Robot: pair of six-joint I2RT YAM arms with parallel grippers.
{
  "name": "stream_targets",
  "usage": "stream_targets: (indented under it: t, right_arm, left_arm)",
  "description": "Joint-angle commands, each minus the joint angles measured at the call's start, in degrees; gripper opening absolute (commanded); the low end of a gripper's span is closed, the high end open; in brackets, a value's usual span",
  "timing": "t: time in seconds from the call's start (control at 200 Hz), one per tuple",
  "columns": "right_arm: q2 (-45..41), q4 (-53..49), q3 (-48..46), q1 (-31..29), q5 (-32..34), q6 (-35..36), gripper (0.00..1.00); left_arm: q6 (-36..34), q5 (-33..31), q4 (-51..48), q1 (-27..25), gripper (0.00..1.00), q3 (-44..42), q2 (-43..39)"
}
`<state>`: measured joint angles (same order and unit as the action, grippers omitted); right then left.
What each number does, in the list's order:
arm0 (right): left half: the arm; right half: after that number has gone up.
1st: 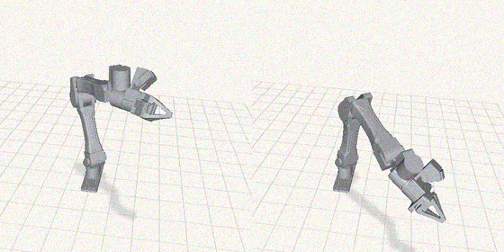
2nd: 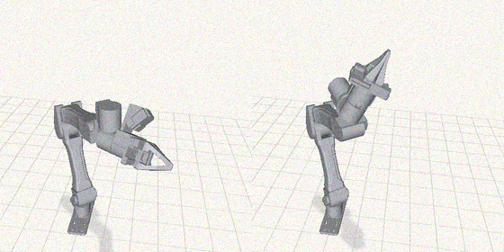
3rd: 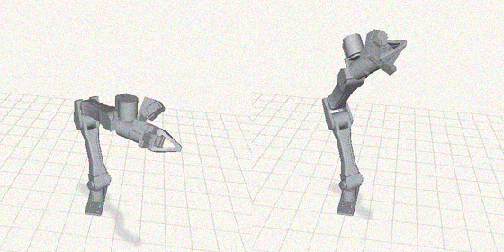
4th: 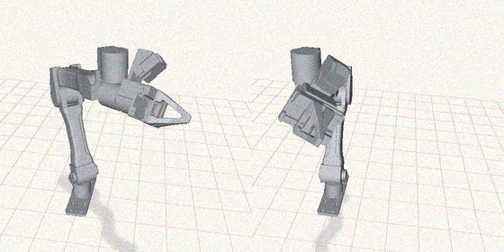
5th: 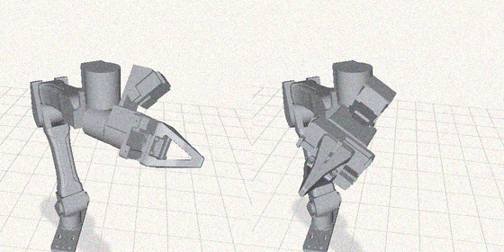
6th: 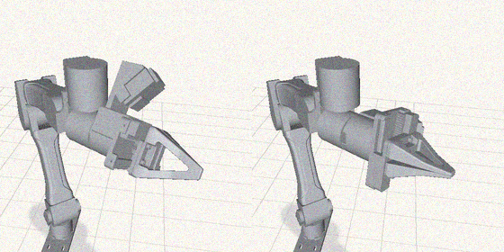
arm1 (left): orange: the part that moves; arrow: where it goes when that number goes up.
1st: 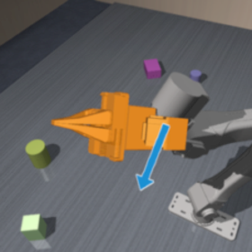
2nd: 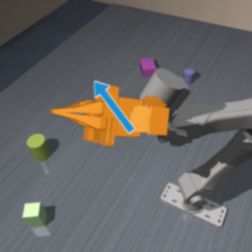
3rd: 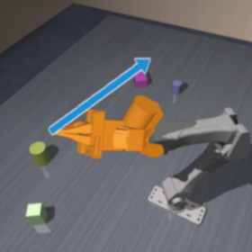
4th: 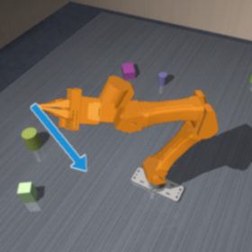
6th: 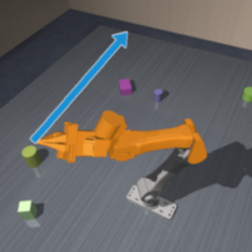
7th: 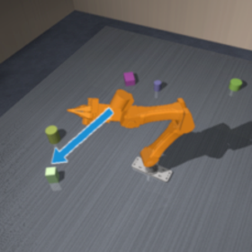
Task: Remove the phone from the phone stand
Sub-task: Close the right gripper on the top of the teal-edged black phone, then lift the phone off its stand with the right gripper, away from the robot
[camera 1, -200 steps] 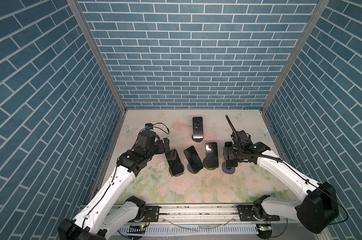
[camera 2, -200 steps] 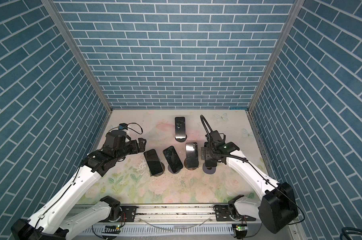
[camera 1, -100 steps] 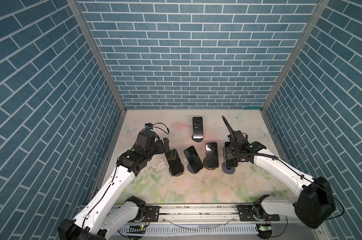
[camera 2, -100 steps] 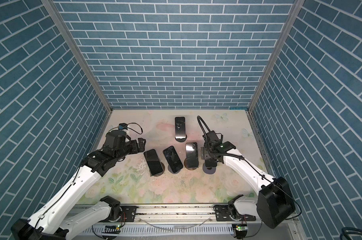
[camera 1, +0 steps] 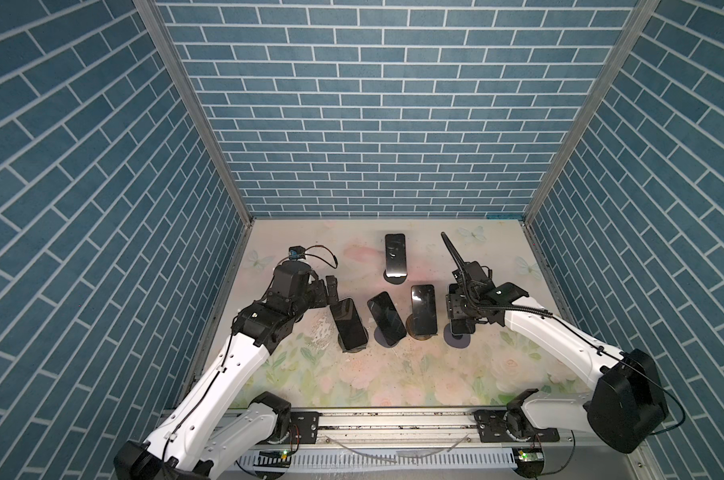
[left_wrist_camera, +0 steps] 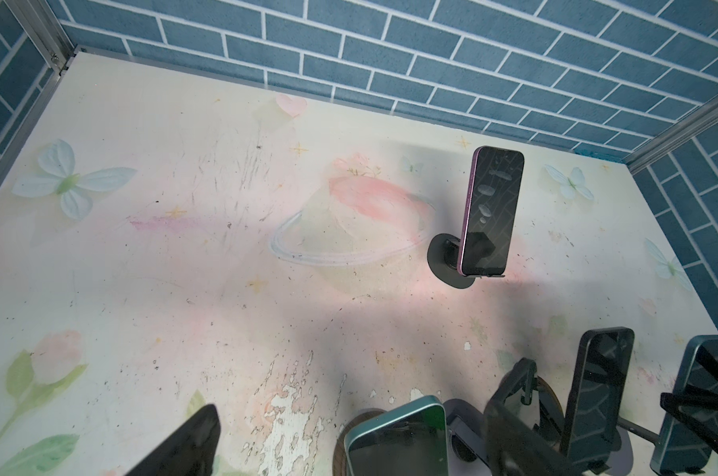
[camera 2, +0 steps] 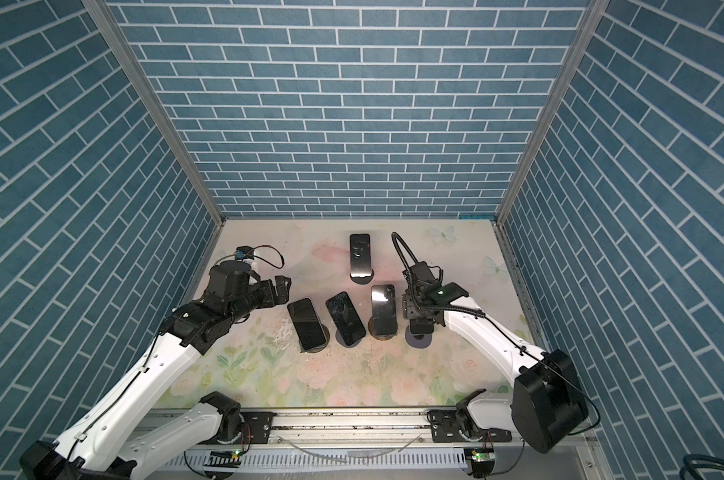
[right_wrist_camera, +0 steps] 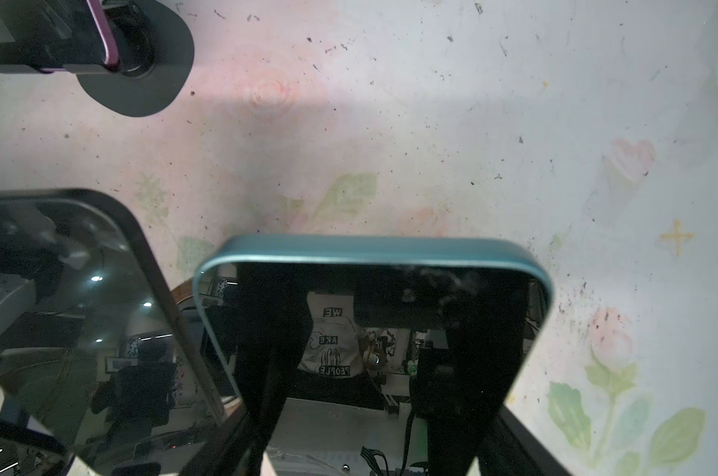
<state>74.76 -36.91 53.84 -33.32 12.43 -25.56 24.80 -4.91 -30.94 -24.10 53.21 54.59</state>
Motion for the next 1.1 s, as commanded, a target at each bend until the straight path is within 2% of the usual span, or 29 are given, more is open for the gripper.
stream_targets:
  t: [0.0, 0.355, 0.575, 0.855, 1.095]
  right_arm:
    - [-0.3, -0.5, 2.3, -0.5, 1.0, 0.2, 0.67]
    - [-3.9, -2.2, 7.4, -0.5, 0.6, -0.3, 0.62]
    - [-3.7, -3.3, 12.0, -0.4, 3.0, 1.1, 0.62]
    - [1.9, -3.7, 19.9, 0.5, 9.6, 5.7, 0.62]
    - [8.4, -1.9, 25.1, 4.5, 6.8, 7.9, 0.62]
  left_arm:
    - [-0.7, -0.7, 0.8, -0.3, 1.00, -0.6, -0.6]
    - [-0.8, -0.7, 1.1, -0.3, 1.00, -0.7, -0.5]
    - [-1.0, -0.8, 1.2, -0.3, 1.00, -1.0, -0.5]
    - [-1.0, -0.6, 1.6, -0.3, 1.00, -1.8, -0.9]
    - [-1.0, -1.6, 0.7, -0.3, 1.00, -1.9, -1.0]
